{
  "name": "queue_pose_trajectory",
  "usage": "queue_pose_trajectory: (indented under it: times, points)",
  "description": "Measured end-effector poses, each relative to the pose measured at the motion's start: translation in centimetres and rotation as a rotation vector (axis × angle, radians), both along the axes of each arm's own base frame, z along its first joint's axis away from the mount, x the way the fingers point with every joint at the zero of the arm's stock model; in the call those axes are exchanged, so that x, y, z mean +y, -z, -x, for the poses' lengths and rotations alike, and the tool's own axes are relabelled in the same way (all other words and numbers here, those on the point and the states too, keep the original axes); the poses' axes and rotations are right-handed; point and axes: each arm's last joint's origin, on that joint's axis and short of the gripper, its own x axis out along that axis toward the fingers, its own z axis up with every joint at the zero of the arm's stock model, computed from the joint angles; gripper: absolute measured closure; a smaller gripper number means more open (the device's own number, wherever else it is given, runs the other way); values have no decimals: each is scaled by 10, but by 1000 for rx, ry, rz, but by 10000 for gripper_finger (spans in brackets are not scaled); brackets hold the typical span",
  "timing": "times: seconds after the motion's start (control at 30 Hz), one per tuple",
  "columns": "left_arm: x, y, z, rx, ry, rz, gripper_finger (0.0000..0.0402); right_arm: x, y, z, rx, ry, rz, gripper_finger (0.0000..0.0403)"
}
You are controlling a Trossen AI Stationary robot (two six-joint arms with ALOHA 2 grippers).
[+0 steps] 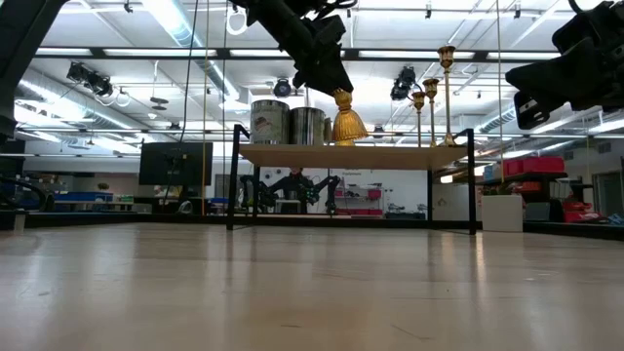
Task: Pick & Place candle stick holders
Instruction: Put the top orange glass candle holder on the shelf aligned with the other orange glass candle holder
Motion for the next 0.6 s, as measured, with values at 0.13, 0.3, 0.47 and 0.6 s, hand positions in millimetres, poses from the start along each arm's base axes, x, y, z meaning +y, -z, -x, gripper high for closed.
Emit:
queue_pose_trajectory:
  times: [0.13, 0.3, 0.47, 0.6]
  points:
    - [0, 0, 0, 15, 10, -25, 210, 0, 0, 0, 0, 0, 0, 382]
    - [2, 2, 2, 41, -3, -35, 210, 0, 0, 0, 0, 0, 0, 382]
    - [3, 2, 3, 53, -23, -62, 208, 0, 0, 0, 0, 0, 0, 382]
    - [3, 2, 3, 55, -15, -70, 204, 0, 0, 0, 0, 0, 0, 382]
